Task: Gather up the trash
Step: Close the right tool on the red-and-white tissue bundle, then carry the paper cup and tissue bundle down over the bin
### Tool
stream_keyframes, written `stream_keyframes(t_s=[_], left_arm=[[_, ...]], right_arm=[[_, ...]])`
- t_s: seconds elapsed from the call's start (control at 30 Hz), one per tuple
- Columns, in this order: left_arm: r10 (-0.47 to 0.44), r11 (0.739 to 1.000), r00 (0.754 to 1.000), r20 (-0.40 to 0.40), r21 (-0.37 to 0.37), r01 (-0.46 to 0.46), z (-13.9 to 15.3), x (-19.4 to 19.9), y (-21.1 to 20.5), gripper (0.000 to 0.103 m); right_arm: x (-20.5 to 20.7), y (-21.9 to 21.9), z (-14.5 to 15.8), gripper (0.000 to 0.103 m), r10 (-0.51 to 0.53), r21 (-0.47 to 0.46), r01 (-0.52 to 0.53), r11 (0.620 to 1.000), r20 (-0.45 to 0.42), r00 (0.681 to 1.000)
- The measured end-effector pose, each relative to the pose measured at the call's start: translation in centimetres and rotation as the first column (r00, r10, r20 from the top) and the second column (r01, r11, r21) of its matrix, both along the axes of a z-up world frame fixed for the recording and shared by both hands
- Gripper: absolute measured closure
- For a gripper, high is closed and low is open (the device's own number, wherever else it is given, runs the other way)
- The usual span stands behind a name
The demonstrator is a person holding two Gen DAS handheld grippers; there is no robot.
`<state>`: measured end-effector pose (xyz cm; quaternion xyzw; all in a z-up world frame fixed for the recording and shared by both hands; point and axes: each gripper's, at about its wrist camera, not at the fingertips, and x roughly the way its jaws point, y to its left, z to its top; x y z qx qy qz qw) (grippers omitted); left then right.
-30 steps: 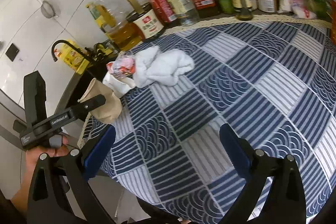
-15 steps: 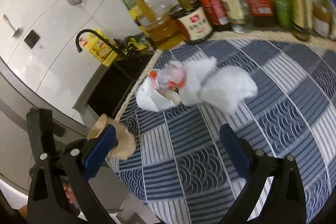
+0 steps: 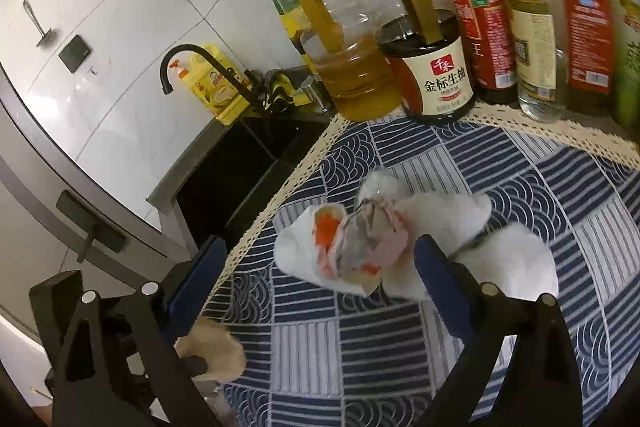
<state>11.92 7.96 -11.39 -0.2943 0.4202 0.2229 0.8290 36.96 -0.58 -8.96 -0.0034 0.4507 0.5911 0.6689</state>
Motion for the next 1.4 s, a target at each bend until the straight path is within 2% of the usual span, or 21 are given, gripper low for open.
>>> stream_keyframes(t_s=[0.07,0.13,0.33,0.5,0.57,0.6,0.7,0.77,0.8,0.97,1.1,1.13,1.17,1.2,1.4], left_arm=[[0.016,1.000,1.000,-0.005,-0.006,-0.016,-0.3,-0.1,0.2,0.037],[0.028,1.000,1.000,-0.010,-0.011,-0.028,-0.5,-0.2,0.4,0.037],[0.050,0.998,0.998,-0.025,-0.027,-0.051,-1.2,0.1,0.8,0.037],[0.043,0.999,0.999,-0.025,-0.023,-0.044,-1.1,0.9,0.8,0.037],[0.041,0.999,0.999,-0.026,-0.021,-0.042,-1.0,1.3,0.7,0.037],[0.040,0.999,0.999,-0.025,-0.020,-0.041,-1.0,1.3,0.7,0.037],[0.038,0.999,0.999,-0.025,-0.017,-0.038,-0.9,1.6,0.7,0.037],[0.040,0.999,0.999,-0.023,-0.018,-0.041,-0.9,1.6,0.8,0.037],[0.041,0.999,0.999,-0.024,-0.018,-0.042,-0.9,1.6,0.8,0.037],[0.043,0.999,0.999,-0.022,-0.021,-0.043,-1.0,1.6,0.7,0.037],[0.038,0.999,0.999,-0.024,-0.016,-0.038,-0.8,1.7,0.5,0.037],[0.038,0.999,0.999,-0.026,-0.015,-0.038,-0.8,1.7,0.4,0.037],[0.040,0.999,0.999,-0.028,-0.015,-0.040,-0.8,1.6,0.4,0.037],[0.042,0.999,0.999,-0.030,-0.016,-0.042,-0.9,1.6,0.4,0.037],[0.047,0.999,0.999,-0.022,-0.015,-0.047,-0.7,1.3,0.3,0.037]], right_arm=[[0.5,0.4,-0.7,0.024,0.007,-0.015,-0.007,1.000,-0.009,1.000],[0.9,0.7,-1.4,0.028,0.013,-0.026,-0.014,1.000,-0.025,1.000],[1.8,1.1,-2.7,0.032,0.023,-0.042,-0.024,0.999,-0.035,0.999],[2.5,1.2,-3.5,0.058,0.023,-0.073,-0.027,0.997,-0.045,0.999],[2.6,1.1,-3.8,0.071,0.022,-0.082,-0.026,0.996,-0.046,0.999],[2.5,1.0,-3.9,0.073,0.022,-0.083,-0.026,0.996,-0.046,0.999],[2.3,0.5,-3.9,0.073,0.025,-0.085,-0.029,0.996,-0.051,0.998],[1.9,-0.4,-3.5,0.053,0.023,-0.071,-0.025,0.997,-0.030,0.999],[1.6,-0.7,-3.4,0.051,0.027,-0.068,-0.029,0.997,-0.023,0.999],[-0.4,-1.1,-4.0,0.050,0.081,-0.111,-0.077,0.991,0.030,0.996],[-0.8,-1.0,-5.7,0.050,0.084,-0.162,-0.082,0.983,0.003,0.996],[-1.0,-1.0,-5.9,0.051,0.085,-0.169,-0.082,0.982,0.012,0.996],[-1.1,-1.1,-6.0,0.062,0.089,-0.172,-0.084,0.982,0.020,0.996],[-1.2,-1.1,-6.0,0.064,0.092,-0.169,-0.088,0.982,0.018,0.996],[-0.8,-1.6,-5.9,0.066,0.082,-0.161,-0.080,0.984,0.005,0.997]])
